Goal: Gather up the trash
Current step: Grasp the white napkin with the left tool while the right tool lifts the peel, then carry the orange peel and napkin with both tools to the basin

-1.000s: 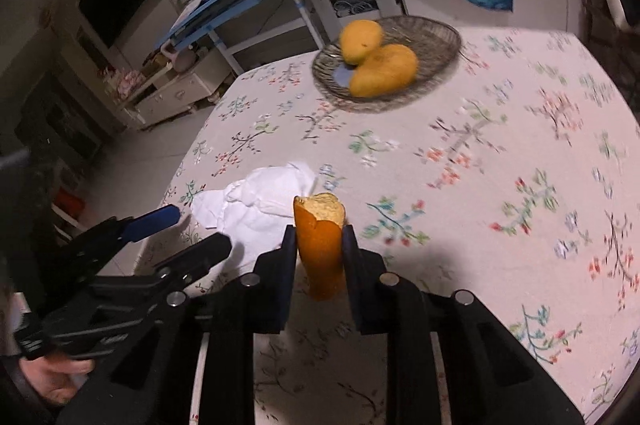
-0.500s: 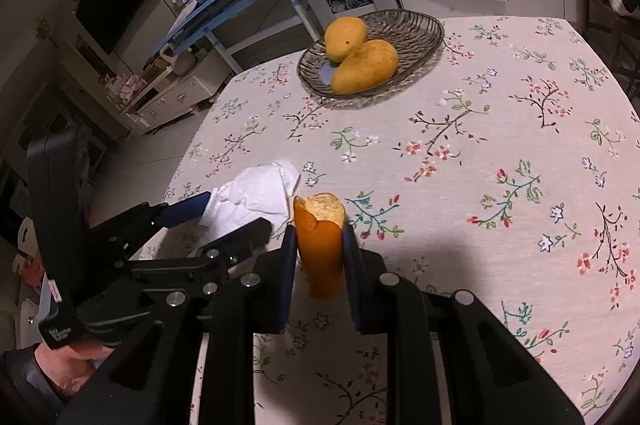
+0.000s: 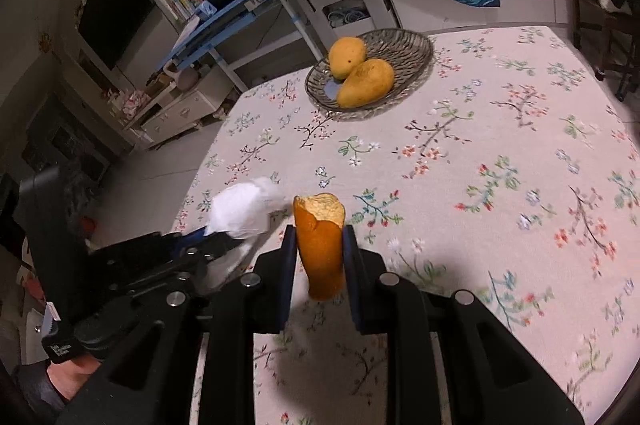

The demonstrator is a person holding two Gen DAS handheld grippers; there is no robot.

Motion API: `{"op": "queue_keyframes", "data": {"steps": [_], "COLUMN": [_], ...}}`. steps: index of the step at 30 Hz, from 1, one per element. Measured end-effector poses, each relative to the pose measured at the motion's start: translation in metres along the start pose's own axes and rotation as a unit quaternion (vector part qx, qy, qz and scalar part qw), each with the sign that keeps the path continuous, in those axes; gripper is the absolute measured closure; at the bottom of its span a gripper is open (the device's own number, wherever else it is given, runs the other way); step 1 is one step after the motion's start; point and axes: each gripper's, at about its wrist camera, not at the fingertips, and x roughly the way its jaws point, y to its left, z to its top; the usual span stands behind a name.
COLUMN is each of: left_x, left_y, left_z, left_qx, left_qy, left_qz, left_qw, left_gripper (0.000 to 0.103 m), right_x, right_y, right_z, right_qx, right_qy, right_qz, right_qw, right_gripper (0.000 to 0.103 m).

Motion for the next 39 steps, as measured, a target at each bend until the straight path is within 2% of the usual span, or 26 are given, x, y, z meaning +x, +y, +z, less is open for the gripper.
{"op": "queue_keyframes", "data": {"steps": [8, 17, 22, 33, 39], "left_x": [-0.053, -0.081, -0.092, -0.116, -0.127], "left_y": [0.003, 0.000, -0.001, -0.022, -0.028], "left_z": [-0.026, -0.068, -0.089, -0.121, -0.143], "left_qx": [-0.037, -0.059, -0.075, -0.055, -0.056], "left_qy": [-0.026, -0.031, -0.032, -0.053, -0.050], "left_qz": [-0.011, 0.010, 0.009, 0.015, 0.012], "left_qw": [0.9989, 0.9977, 0.9966, 0.9970, 0.9971], "left_gripper": [0.092, 0.092, 0.092, 0.092, 0.092], "right_x": [-0.039, -0.063, -0.070, -0.085, -0.095], "right_y": [0.004, 0.029, 0.032, 0.036, 0.032], "right_z": [-0.026, -0.061, -0.074, -0.103, -0.123], "right_qx": [0.014, -0.020, -0.028, -0.025, -0.010], "right_qy": [-0.022, -0.036, -0.036, -0.038, -0.040], "right_qz": [0.005, -0.009, -0.015, -0.017, -0.019], "right_qw": [1.000, 0.999, 0.999, 0.999, 0.999], "right_gripper": [0.080, 0.080, 0.080, 0.080, 0.080]}}
